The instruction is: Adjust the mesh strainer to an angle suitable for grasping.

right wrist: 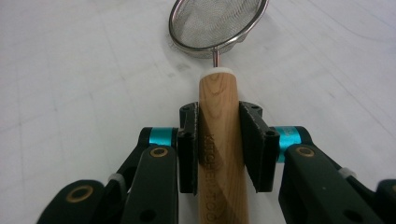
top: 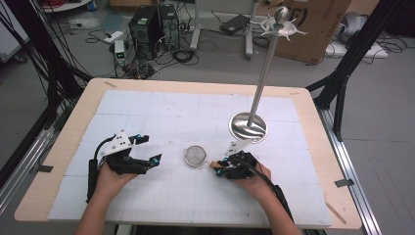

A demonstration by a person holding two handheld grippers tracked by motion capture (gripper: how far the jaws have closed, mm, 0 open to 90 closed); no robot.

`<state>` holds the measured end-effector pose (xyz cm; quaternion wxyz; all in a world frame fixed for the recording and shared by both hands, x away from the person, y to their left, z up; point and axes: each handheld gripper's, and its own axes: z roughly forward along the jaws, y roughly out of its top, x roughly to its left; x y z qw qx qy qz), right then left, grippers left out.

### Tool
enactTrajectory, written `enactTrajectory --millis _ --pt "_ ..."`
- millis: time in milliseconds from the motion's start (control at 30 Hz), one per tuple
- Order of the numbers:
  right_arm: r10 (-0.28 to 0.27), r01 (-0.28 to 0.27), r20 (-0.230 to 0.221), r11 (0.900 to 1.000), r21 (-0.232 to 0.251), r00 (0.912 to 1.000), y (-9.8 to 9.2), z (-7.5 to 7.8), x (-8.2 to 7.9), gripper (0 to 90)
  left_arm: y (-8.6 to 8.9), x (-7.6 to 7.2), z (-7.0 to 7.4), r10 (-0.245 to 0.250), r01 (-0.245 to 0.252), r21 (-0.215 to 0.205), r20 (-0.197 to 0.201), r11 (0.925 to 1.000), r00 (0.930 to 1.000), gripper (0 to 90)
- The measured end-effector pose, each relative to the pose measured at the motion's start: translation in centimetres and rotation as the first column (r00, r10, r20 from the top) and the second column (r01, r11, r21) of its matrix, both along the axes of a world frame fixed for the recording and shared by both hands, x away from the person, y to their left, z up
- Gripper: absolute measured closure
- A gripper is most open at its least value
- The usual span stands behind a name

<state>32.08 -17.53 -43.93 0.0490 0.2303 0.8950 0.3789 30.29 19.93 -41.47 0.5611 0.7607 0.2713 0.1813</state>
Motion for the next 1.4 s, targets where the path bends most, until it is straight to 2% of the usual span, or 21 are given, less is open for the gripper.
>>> enactTrajectory --millis 33,167,233,433,800,867,933,1033,1133,1233,1400 --pt "0.0 0.0 0.0 1.0 0.0 1.0 0.0 0.0 0.0 69.4 0.0 0.0 0.0 0.0 0.0 0.001 -0.001 1.0 1.0 17.0" --pt "0.057 -0.057 -0.002 0.998 -0.011 0.9984 2.5 0.2 -0.3 69.5 -0.1 0.0 0.0 -0.005 0.005 0.001 -0.003 1.0 1.0 17.0" --pt "0.089 -0.088 0.011 0.996 -0.016 0.996 3.5 0.2 -0.4 69.5 -0.1 0.0 0.0 -0.007 0.007 0.001 -0.002 1.0 1.0 17.0" --pt "0.152 -0.152 0.012 0.988 -0.003 0.9883 6.2 0.1 -0.9 69.5 0.0 -0.1 0.1 -0.004 0.004 -0.003 -0.003 1.0 1.0 17.0" --pt "0.216 -0.216 0.015 0.976 -0.011 0.9762 8.6 0.3 -1.8 69.3 -0.1 0.0 0.1 -0.001 0.001 0.0 -0.003 1.0 1.0 17.0" --pt "0.211 -0.21 0.021 0.978 -0.017 0.9774 8.6 0.3 -1.8 67.9 -0.1 0.0 0.1 -0.001 0.001 -0.001 -0.003 1.0 1.0 17.0" --pt "0.193 -0.192 0.021 0.981 -0.022 0.981 8.3 0.3 -1.7 62.4 0.0 0.0 0.1 -0.002 0.002 -0.002 -0.004 1.0 1.0 17.0" --pt "0.176 -0.175 0.034 0.984 -0.024 0.9838 7.6 0.4 -1.8 60.5 0.0 0.0 0.1 -0.001 0.001 0.0 -0.006 1.0 1.0 17.0" --pt "0.168 -0.168 0.025 0.986 -0.026 0.9854 7.1 0.3 -1.9 59.2 0.0 0.0 0.0 -0.001 0.001 0.001 -0.007 1.0 1.0 17.0" --pt "0.133 -0.132 0.018 0.99 -0.042 0.991 5.7 0.1 -1.8 58.5 0.0 0.0 0.1 0.0 0.0 0.003 -0.007 1.0 1.0 17.0" --pt "0.082 -0.081 0.03 0.996 -0.035 0.9962 3.9 0.2 -1.3 58.1 0.0 0.0 0.0 0.001 -0.001 0.002 -0.009 1.0 1.0 17.0"
